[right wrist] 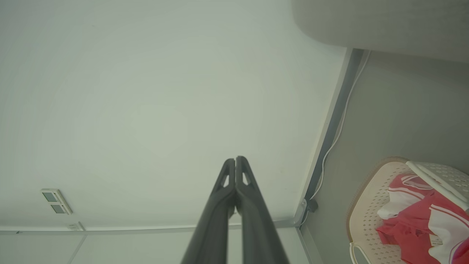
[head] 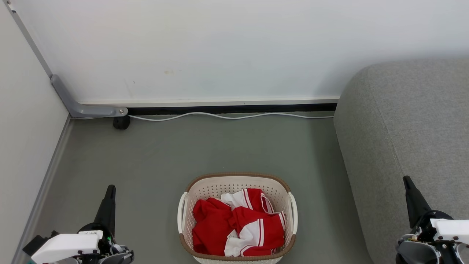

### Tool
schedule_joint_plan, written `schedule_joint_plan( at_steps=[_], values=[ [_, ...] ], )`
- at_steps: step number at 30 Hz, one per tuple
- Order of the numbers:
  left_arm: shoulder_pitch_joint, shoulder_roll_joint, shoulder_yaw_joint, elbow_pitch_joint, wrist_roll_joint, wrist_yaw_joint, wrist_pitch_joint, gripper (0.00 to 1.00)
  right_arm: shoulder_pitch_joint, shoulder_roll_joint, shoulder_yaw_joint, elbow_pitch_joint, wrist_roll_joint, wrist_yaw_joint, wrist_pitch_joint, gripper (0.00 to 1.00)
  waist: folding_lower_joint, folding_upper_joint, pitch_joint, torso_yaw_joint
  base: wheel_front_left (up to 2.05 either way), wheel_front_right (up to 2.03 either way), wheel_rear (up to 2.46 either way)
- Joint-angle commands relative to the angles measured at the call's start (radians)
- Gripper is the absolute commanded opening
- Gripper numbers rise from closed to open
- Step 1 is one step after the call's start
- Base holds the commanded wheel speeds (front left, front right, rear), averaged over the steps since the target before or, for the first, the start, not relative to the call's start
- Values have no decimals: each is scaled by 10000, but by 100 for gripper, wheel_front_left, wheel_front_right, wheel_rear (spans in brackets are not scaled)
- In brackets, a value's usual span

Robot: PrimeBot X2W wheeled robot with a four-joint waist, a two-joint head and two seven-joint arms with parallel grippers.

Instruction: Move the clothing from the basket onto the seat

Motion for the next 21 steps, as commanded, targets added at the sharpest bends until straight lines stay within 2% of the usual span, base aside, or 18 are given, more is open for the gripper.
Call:
schedule_joint_plan(
  at_steps=[1, 21],
  values=[
    [-578, 171, 325, -290, -38, -73, 59, 0, -165, -100, 176, -313, 117, 44, 75, 0, 0, 0, 0, 0, 0, 0, 0],
    [-578, 171, 325, -290, -38, -73, 59, 0, -165, -100, 176, -313, 117, 44, 75, 0, 0, 0, 0, 0, 0, 0, 0]
  ],
)
